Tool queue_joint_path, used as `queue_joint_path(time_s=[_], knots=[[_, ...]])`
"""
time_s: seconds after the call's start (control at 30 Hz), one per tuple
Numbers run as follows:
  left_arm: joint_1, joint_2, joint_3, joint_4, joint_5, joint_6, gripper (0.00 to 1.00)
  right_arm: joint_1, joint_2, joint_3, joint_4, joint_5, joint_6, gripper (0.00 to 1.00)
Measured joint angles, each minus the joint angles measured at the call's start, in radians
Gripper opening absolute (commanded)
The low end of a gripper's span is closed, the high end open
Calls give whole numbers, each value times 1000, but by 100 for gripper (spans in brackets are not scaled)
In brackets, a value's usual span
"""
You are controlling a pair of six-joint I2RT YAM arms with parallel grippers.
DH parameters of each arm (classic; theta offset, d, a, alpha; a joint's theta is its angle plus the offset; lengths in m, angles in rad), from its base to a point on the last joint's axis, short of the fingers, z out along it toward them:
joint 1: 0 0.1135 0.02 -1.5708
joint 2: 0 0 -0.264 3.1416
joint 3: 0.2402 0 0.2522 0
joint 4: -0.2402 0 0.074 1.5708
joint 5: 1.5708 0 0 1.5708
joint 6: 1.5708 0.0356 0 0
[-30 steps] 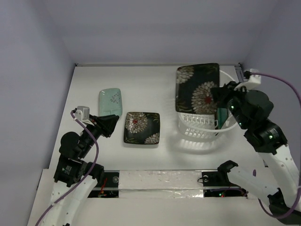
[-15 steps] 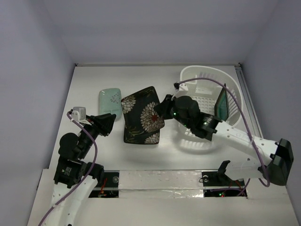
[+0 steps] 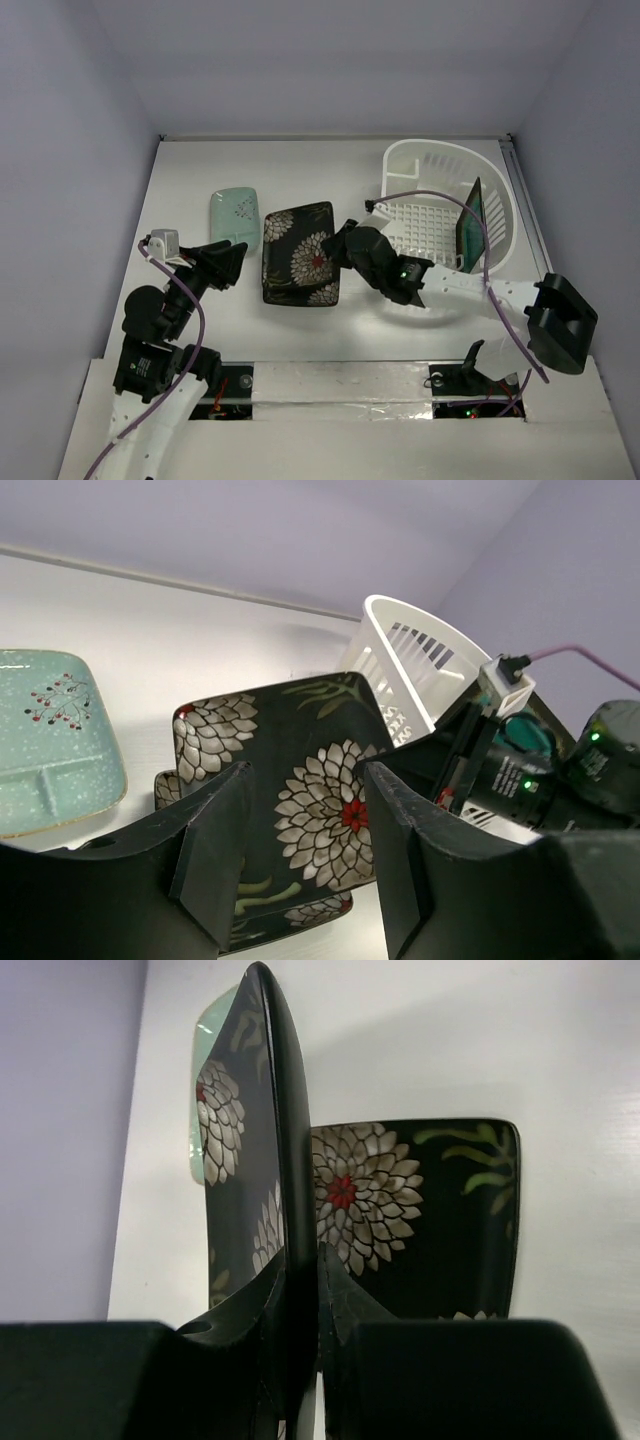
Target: Unload the plates from the dish rack
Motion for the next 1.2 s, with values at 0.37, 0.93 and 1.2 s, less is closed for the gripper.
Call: queue_joint_path(time_s=[0.37,0.93,1.2], knots=[[0,-3,0,0,2,0,46,22,73,-38,36,44,110,0],[0,-12,-1,1,6,-3,46,29,132,-89,47,50,199,7],[0,-13,-1,1,6,-3,46,29,132,-105,56,50,234,37]])
